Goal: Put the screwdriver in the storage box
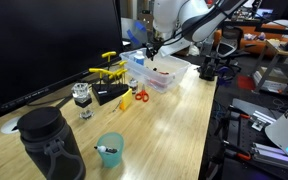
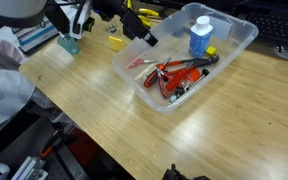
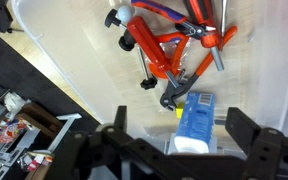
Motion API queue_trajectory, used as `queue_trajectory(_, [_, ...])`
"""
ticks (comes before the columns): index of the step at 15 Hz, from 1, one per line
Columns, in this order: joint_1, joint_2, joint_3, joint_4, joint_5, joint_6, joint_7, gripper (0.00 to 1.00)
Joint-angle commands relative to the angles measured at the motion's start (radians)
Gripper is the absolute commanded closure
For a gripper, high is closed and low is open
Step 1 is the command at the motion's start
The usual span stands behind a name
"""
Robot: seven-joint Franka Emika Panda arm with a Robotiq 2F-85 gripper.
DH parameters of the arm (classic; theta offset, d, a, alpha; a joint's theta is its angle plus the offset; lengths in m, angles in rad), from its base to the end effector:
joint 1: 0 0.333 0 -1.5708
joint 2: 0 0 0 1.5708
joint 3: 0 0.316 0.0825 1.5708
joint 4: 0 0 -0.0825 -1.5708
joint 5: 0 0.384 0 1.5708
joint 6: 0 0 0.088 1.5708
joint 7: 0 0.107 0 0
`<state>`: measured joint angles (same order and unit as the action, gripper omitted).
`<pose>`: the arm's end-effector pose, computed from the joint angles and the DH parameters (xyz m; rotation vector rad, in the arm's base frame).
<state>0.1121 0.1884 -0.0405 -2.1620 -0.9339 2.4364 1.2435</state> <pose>0.5675 0.0391 0.3184 2.5550 -0.6004 0.6044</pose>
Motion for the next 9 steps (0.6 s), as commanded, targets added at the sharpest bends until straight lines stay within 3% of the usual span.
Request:
queue_trajectory(1, [-0.005,-0.122,0.028,-0.115,-0.028,0.041,0.005,0.00])
queue_trajectory(9, [0.019,-0.337,0.139,-0.344,-0.016,0.192,-0.073,0.00])
